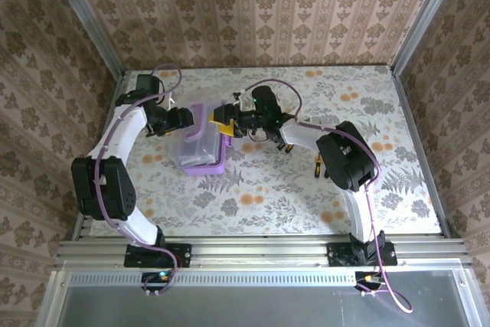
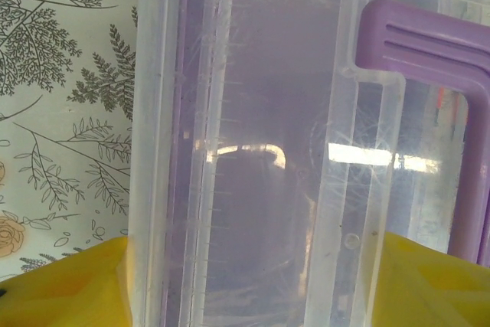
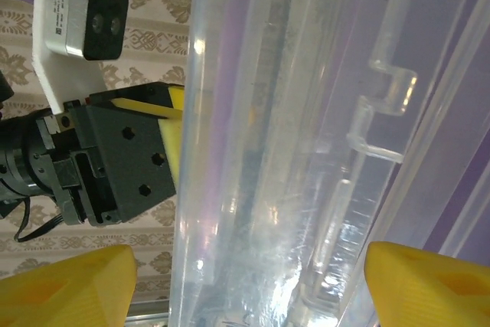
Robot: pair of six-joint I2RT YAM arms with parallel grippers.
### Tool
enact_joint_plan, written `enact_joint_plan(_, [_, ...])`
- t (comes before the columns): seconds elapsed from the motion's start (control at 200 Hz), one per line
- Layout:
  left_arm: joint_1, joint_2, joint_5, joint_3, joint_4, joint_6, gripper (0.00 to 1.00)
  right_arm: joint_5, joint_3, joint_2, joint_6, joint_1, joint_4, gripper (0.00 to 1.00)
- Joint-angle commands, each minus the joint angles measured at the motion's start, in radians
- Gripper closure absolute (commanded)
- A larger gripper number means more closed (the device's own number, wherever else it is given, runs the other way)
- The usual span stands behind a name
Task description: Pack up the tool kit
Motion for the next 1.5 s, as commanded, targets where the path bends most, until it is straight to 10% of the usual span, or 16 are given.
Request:
enact_joint_plan(0.0, [-0.029, -0.038, 0.073, -0.015, -0.005, -0.044, 0.50, -0.038, 0.020, -0.055, -0.013, 0.010, 0.009, 0.20])
enact_joint_plan(0.605, [-0.026, -0.108, 0.129, -0.093, 0.098, -0.098, 0.50, -0.015, 0.031, -0.097, -0.076, 0.012, -0.104, 0.20])
enact_joint_plan(0.77, [-0.019, -0.156, 0.115, -0.096, 0.094, -0.079, 0.01, -0.024, 0.063, -0.092, -0.053, 0.020, -0.097, 0.20])
enact_joint_plan(0.96, [0.058, -0.291, 0.098, -0.113, 0.069, -0.062, 0.00, -0.025, 0.101, -0.097, -0.060, 0.029, -0.126, 0.20])
enact_joint_plan(1.21, [-0.096, -0.515, -0.291, -0.212, -0.102, -0.016, 0.00, -0.018, 0.169, -0.069, -0.038, 0.050, -0.144, 0.21])
enact_joint_plan(1.495, [-0.242, -0.813, -0.469, -0.337, -0.208, -0.131, 0.00, -0.001, 0.233, -0.018, 0.009, 0.065, -0.138, 0.21])
